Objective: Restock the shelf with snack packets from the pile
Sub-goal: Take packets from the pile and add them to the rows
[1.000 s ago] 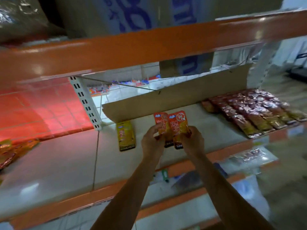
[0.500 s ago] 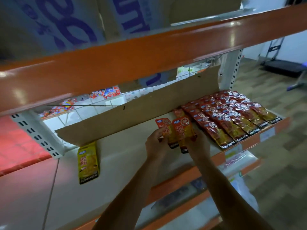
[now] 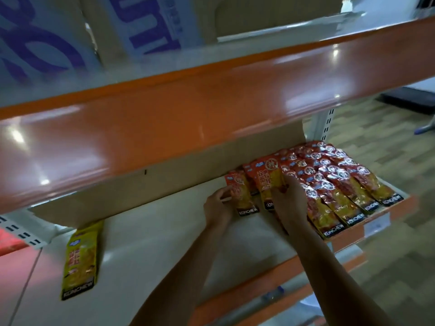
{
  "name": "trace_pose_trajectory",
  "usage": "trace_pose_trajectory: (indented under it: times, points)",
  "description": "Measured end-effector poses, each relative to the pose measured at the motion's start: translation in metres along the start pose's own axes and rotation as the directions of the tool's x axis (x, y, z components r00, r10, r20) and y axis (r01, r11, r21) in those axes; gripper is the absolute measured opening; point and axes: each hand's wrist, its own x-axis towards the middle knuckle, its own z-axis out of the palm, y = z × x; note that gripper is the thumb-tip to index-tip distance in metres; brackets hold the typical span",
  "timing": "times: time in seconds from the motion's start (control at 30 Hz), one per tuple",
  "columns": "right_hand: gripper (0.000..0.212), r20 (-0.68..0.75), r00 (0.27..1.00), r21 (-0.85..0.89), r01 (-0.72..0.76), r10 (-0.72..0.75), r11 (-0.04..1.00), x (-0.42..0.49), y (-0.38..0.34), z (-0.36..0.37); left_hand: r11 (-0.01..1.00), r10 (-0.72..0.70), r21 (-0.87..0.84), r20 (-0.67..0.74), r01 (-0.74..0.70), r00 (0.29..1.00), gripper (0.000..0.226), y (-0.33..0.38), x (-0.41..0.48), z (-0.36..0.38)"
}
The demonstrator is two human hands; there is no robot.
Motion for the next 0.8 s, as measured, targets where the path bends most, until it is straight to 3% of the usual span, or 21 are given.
trace_pose_trajectory:
  times: [0.13,0.33,0.8]
  points:
    - [0.034,0.047,0.999,-0.035,0.02,-0.018,0.999,0.024,-0.002,-0.006,0.999,-0.041,-0.03,-0.035,0.04,0.999,0.037,0.002,0.006,0.016]
    - [0.037,0.141,0.99,-0.057,0.038,-0.029,0.998,0.04,0.005,-0.008,0.999,-0.053,-0.01,-0.06,0.053,0.997,0.037,0.007,0.008,0.027]
    - [0.036,0.238,0.969,-0.013,0.069,-0.064,0.998,0.047,0.017,-0.009,0.947,0.076,0.317,-0.043,-0.058,0.996,0.035,0.012,0.012,0.033]
